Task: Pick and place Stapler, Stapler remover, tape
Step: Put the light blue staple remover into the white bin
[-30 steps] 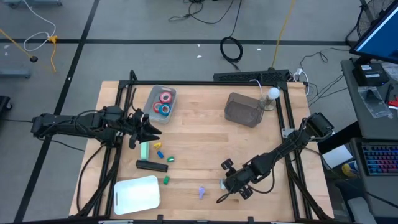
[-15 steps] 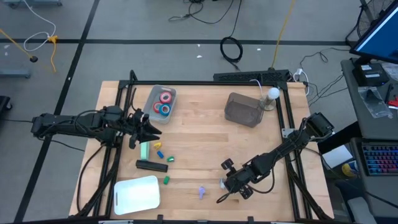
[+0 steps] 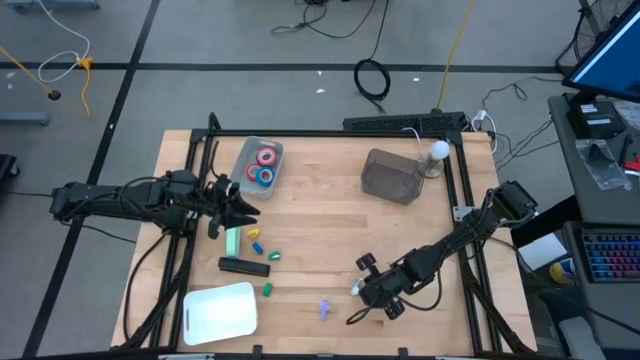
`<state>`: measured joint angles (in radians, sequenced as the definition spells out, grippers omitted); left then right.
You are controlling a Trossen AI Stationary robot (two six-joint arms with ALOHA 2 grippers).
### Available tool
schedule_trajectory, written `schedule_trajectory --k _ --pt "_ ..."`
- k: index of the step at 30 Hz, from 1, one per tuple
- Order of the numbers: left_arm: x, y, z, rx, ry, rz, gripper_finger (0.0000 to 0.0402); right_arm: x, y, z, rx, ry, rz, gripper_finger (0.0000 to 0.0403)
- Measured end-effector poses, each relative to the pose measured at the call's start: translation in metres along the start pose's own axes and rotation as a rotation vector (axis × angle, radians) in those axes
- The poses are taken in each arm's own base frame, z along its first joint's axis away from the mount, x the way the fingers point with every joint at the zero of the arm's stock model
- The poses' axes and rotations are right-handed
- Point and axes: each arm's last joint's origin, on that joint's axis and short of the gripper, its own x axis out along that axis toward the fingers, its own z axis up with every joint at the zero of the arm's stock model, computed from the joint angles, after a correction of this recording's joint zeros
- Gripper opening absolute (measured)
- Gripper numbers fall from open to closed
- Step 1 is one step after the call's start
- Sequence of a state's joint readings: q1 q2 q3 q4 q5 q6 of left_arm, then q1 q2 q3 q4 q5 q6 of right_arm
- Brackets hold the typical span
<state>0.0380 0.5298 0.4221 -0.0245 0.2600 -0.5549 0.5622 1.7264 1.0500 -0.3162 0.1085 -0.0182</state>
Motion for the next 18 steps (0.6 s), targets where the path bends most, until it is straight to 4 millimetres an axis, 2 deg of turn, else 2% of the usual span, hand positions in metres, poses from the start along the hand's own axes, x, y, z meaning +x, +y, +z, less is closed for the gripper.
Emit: schedule_trajectory --k 9,18 --pt "0.000 -0.004 0.007 0.018 -0.070 -0.044 0.0168 -0.002 -0.003 0.001 0.102 -0.006 -0.003 0.0001" --pt "-0.001 -0.008 0.012 0.033 -0.123 -0.076 0.0168 -0.023 -0.031 0.006 0.242 -0.091 -0.041 0.0000"
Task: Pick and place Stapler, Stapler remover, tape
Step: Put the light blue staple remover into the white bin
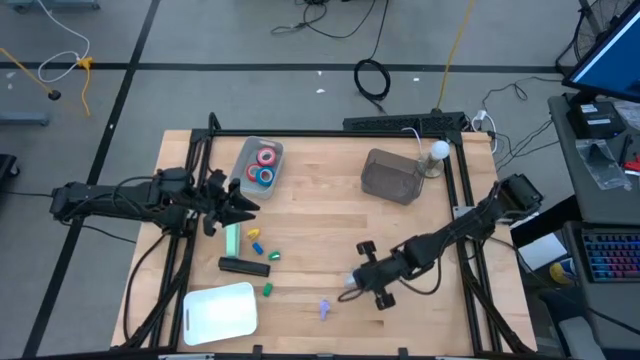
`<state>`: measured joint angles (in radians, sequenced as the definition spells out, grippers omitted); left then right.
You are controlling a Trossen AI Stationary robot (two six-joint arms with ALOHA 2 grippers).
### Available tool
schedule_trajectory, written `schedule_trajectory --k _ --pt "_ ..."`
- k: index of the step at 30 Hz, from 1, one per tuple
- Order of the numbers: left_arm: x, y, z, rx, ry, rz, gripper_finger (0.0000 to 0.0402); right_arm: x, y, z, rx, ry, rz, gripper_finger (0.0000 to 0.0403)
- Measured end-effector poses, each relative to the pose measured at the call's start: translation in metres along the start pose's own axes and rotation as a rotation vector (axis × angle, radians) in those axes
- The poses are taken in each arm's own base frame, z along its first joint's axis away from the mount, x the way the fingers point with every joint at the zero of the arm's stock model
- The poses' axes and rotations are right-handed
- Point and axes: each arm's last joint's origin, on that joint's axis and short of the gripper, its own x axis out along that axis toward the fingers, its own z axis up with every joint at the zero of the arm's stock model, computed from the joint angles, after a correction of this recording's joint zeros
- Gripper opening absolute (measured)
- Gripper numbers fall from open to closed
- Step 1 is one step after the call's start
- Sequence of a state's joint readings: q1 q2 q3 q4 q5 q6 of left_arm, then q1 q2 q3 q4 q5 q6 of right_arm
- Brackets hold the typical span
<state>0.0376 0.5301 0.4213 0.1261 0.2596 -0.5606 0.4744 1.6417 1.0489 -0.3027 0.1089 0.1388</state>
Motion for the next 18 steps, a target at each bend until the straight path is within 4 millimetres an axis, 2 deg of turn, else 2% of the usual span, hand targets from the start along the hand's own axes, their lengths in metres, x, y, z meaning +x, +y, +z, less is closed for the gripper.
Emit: schedule_trajectory --k 13,18 --pt "0.000 0.000 0.001 -0.046 -0.017 0.015 0.0168 -0.039 -0.055 0.035 0.226 -0.341 -0.052 0.0000" --pt "0.006 0.005 -0.002 -0.040 -0.002 0.058 0.0168 -0.052 -0.075 0.049 0.341 -0.510 0.042 0.0000"
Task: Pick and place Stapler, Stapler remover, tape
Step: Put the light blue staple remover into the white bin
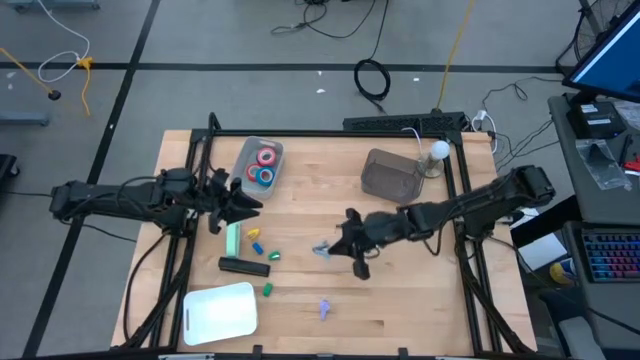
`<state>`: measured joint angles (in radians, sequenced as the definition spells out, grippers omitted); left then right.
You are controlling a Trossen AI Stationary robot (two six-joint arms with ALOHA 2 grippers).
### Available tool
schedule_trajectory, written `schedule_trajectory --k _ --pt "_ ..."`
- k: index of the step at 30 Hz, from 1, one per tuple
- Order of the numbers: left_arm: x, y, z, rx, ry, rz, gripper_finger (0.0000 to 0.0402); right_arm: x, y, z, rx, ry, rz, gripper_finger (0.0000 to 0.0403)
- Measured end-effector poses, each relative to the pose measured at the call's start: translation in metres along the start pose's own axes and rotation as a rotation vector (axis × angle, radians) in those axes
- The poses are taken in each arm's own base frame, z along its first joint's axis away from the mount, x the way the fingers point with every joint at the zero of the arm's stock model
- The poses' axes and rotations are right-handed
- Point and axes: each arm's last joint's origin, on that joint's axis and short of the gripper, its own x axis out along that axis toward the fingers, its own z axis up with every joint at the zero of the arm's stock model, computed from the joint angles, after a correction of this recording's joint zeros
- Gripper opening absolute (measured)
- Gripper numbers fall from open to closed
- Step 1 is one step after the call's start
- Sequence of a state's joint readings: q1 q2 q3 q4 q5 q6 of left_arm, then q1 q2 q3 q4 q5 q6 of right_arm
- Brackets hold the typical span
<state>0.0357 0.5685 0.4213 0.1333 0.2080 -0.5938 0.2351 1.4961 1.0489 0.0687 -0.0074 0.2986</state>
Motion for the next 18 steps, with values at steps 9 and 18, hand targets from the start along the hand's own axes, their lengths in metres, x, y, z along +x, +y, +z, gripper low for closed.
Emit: schedule_trajectory --k 9,18 --pt "0.026 0.008 -0.013 0.065 0.090 0.017 0.0168 -0.006 -0.024 0.032 0.288 -0.184 0.221 0.0000" --pt "0.051 0.003 -0.018 0.171 0.035 -0.041 0.0168 -0.015 -0.043 0.054 0.530 -0.335 0.303 0.0000"
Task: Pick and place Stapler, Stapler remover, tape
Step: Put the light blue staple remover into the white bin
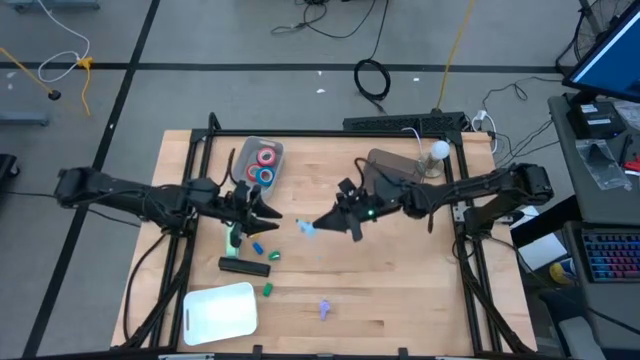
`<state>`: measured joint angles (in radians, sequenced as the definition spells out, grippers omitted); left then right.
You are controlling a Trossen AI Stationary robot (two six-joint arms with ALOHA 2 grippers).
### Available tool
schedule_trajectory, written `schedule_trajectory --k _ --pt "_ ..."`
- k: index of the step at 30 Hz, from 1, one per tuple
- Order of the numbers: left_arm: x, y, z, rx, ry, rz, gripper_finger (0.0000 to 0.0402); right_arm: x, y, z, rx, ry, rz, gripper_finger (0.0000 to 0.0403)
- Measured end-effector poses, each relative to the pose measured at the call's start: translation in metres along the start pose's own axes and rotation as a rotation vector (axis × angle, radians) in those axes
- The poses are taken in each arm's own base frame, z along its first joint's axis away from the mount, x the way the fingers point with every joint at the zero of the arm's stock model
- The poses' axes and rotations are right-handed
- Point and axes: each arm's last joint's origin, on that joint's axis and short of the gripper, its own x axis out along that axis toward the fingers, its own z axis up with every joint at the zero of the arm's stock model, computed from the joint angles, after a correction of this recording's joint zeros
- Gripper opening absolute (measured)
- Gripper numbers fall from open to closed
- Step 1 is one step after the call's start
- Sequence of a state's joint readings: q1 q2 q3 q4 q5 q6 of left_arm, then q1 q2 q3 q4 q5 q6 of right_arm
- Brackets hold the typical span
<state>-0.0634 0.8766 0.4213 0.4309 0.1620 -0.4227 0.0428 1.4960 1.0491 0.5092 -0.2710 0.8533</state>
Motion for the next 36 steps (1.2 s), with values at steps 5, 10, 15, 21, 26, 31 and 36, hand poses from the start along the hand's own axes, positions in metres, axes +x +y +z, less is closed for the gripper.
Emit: schedule_trajectory --k 5,10,15,21,26,31,36 --pt "0.007 -0.001 -0.002 0.009 -0.035 0.037 0.0168 -0.003 -0.001 0.012 0.048 -0.084 0.025 0.0000" --pt "0.013 -0.004 0.000 0.006 -0.128 0.083 0.0168 -0.004 -0.004 0.015 0.041 -0.165 -0.041 0.0000" --pt "0.015 -0.005 0.000 0.010 -0.190 0.153 0.0168 -0.004 -0.005 0.016 -0.014 -0.215 -0.101 0.0000" --pt "0.020 -0.006 0.001 0.005 -0.218 0.216 0.0168 -0.004 -0.007 0.017 -0.056 -0.259 -0.147 0.0000" --pt "0.031 -0.008 0.006 0.022 -0.210 0.225 0.0168 -0.004 -0.007 0.018 -0.090 -0.281 -0.179 0.0000" --pt "0.040 -0.007 0.009 0.045 -0.210 0.260 0.0168 -0.004 -0.008 0.018 -0.119 -0.280 -0.185 0.0000" --pt "0.045 -0.008 0.014 0.055 -0.220 0.275 0.0168 -0.004 -0.008 0.018 -0.138 -0.278 -0.192 0.0000"
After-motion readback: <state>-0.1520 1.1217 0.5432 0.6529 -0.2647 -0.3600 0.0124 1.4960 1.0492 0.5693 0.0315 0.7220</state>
